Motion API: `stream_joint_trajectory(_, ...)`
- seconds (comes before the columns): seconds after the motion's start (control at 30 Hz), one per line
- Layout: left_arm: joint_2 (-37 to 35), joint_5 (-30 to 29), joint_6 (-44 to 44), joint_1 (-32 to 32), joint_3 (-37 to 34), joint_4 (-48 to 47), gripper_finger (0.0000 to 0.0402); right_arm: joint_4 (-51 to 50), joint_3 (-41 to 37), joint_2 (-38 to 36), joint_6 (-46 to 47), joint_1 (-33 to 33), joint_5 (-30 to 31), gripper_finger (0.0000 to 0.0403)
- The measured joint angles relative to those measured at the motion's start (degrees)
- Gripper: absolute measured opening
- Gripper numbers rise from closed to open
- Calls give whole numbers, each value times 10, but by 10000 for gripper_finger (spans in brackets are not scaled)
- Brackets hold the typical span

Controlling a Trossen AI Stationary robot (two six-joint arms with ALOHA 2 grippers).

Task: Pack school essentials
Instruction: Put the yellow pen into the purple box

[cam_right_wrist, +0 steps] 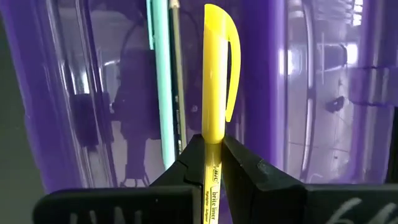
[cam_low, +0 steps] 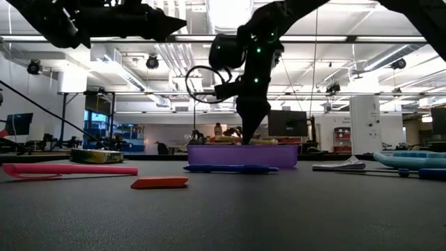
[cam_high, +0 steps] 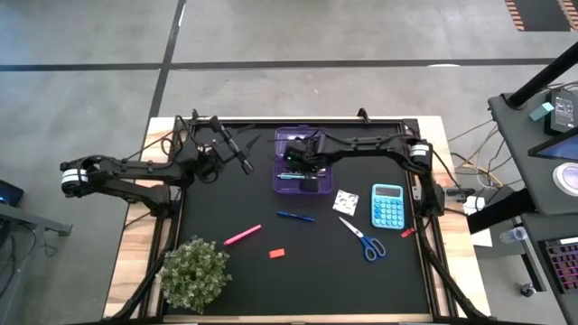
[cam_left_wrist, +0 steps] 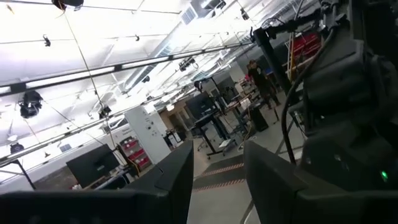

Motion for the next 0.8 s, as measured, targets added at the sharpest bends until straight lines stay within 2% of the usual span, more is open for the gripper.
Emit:
stream_joint_trajectory(0.53, 5, -9, -6, 0, 0, -20, 123, 20, 0, 30, -12, 0, 0, 25)
stream_joint_trajectory(0.8, 5, -9, -7, 0, 0, -20, 123, 20, 0, 31, -12, 0, 3, 67)
